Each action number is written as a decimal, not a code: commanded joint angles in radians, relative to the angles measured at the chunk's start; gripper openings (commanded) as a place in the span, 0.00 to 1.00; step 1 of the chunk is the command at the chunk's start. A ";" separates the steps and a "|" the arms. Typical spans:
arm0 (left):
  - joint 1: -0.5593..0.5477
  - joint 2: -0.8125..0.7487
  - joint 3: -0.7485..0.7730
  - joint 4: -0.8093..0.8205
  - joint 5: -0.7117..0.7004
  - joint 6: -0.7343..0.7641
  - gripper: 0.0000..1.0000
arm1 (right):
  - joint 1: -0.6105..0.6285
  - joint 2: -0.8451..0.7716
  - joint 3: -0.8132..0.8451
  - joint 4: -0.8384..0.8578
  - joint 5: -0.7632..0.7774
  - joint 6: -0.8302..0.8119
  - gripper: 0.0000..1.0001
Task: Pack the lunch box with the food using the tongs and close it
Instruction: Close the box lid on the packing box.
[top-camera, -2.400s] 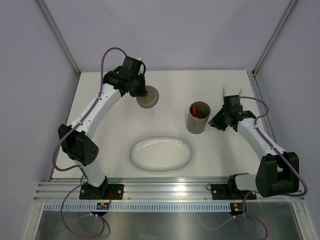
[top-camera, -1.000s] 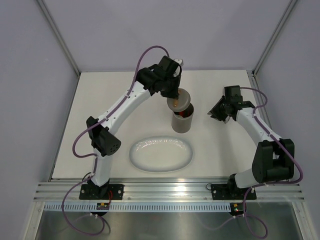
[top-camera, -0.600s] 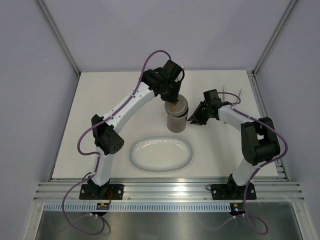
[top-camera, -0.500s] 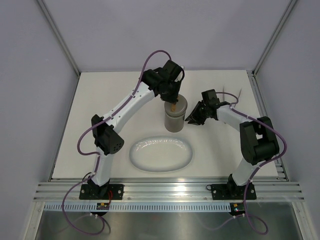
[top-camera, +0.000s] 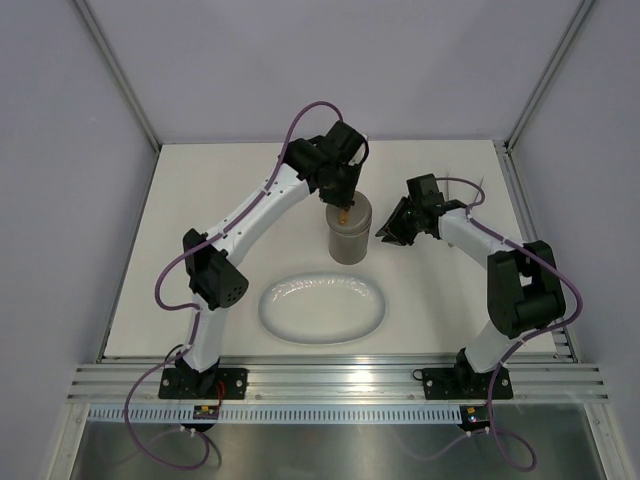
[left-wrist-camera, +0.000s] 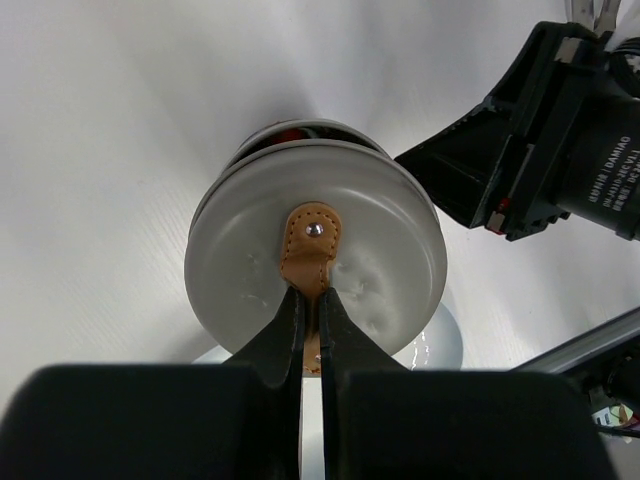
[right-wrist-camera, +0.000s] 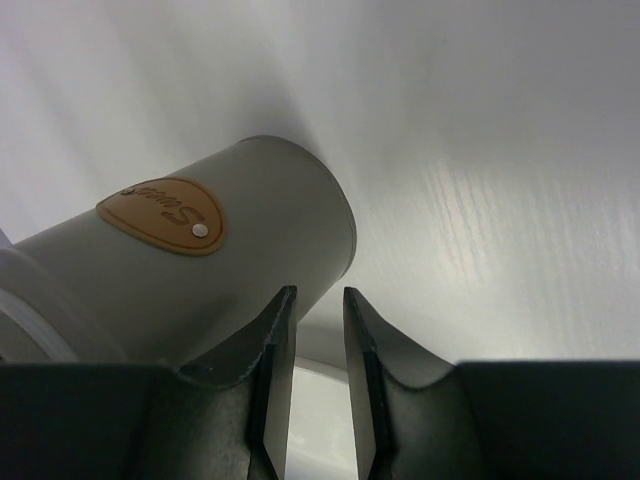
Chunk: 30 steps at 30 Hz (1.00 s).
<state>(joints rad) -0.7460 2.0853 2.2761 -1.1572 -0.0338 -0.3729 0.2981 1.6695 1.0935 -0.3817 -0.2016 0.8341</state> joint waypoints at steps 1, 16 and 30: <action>-0.001 0.015 0.037 0.016 0.002 0.012 0.00 | -0.002 -0.073 0.000 -0.028 0.057 -0.021 0.33; -0.001 0.070 0.036 0.054 0.000 -0.012 0.00 | -0.002 -0.128 -0.050 -0.036 0.062 -0.024 0.34; -0.001 0.093 0.036 0.059 -0.006 -0.020 0.34 | -0.002 -0.160 -0.052 -0.039 0.059 -0.041 0.34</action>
<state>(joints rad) -0.7456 2.1544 2.2768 -1.1294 -0.0349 -0.3897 0.2981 1.5490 1.0401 -0.4171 -0.1509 0.8078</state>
